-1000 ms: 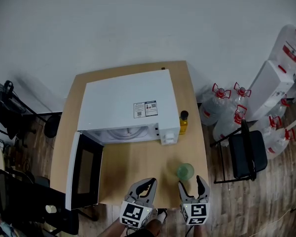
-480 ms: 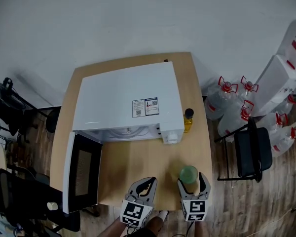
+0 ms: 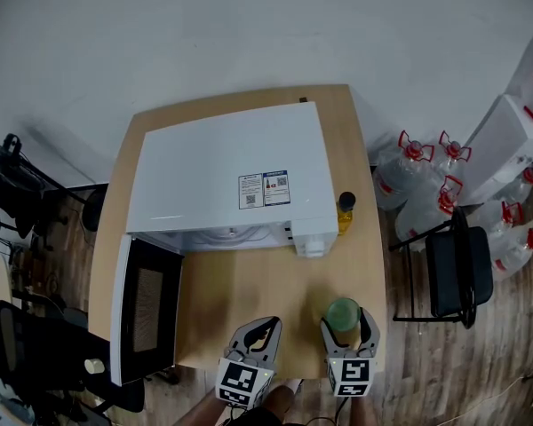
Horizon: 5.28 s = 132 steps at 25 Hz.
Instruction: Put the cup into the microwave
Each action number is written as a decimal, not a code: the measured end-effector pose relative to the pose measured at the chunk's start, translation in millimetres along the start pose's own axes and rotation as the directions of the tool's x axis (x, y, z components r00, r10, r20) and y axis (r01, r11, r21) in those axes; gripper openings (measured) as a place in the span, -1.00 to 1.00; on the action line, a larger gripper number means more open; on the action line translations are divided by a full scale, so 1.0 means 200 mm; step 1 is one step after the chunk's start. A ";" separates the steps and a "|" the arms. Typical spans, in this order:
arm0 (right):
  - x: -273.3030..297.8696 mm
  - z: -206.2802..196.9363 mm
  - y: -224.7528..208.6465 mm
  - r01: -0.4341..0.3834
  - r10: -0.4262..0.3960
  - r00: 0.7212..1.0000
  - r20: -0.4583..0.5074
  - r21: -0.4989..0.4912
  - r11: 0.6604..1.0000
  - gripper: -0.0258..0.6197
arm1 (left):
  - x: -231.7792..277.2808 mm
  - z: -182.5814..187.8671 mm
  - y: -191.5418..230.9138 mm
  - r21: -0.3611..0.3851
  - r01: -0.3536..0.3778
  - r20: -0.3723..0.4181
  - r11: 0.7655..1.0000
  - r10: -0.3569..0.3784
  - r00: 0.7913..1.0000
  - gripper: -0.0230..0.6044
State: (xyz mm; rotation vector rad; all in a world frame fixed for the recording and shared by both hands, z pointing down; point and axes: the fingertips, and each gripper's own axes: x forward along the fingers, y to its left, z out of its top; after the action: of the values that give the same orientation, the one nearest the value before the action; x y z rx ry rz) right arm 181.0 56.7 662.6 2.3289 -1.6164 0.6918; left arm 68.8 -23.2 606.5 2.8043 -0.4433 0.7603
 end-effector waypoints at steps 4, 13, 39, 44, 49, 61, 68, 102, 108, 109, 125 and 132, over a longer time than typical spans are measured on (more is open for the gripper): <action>0.00 0.00 0.00 -0.001 0.001 1.000 0.002 -0.002 1.000 0.19 | 0.00 -0.02 0.02 -0.002 -0.006 -0.001 1.000 0.006 1.000 -0.85; 0.03 0.06 0.05 -0.026 0.026 1.000 -0.001 -0.020 0.999 0.19 | -0.02 0.02 0.11 -0.028 -0.036 0.029 0.999 0.037 0.999 -0.85; 0.15 0.58 0.59 -0.236 0.250 0.964 0.095 -0.136 0.962 0.19 | -0.39 0.28 0.56 -0.108 -0.242 0.140 0.964 0.256 0.957 -0.85; 0.20 0.64 0.71 -0.287 0.304 0.947 0.100 -0.159 0.945 0.19 | -0.46 0.29 0.64 -0.125 -0.296 0.166 0.947 0.314 0.935 -0.85; 0.26 0.69 0.81 -0.343 0.364 0.926 0.100 -0.182 0.922 0.19 | -0.51 0.27 0.70 -0.143 -0.346 0.161 0.927 0.367 0.916 -0.85; 0.51 0.75 0.95 -0.436 0.457 0.887 0.059 -0.217 0.874 0.19 | -0.48 0.26 0.88 -0.207 -0.428 0.133 0.880 0.459 0.878 -0.85; 0.67 0.76 1.01 -0.474 0.494 0.869 0.037 -0.230 0.850 0.19 | -0.43 0.24 1.02 -0.232 -0.464 0.115 0.855 0.497 0.860 -0.85; 1.03 0.82 1.08 -0.496 0.526 0.848 0.069 -0.248 0.832 0.19 | -0.24 0.18 1.21 -0.296 -0.502 0.038 0.812 0.535 0.844 -0.85; 1.04 0.83 1.08 -0.488 0.521 0.848 0.093 -0.245 0.838 0.19 | -0.25 0.16 1.22 -0.297 -0.509 0.027 0.808 0.540 0.841 -0.85; 1.04 0.84 1.08 -0.489 0.521 0.848 0.097 -0.239 0.839 0.19 | -0.25 0.15 1.22 -0.297 -0.510 0.025 0.807 0.541 0.841 -0.85; 0.98 0.86 1.08 -0.483 0.512 0.852 0.108 -0.211 0.850 0.20 | -0.31 0.18 1.18 -0.288 -0.516 0.037 0.807 0.547 0.836 -0.85; 0.91 0.86 1.07 -0.476 0.503 0.857 0.115 -0.199 0.857 0.19 | -0.37 0.19 1.13 -0.279 -0.513 0.058 0.812 0.547 0.835 -0.85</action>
State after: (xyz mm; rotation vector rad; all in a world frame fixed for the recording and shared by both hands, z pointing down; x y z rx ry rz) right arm 78.0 -246.1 585.9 1.9022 -2.2876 0.4364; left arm -51.3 -226.5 561.5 2.5037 -1.2952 0.5473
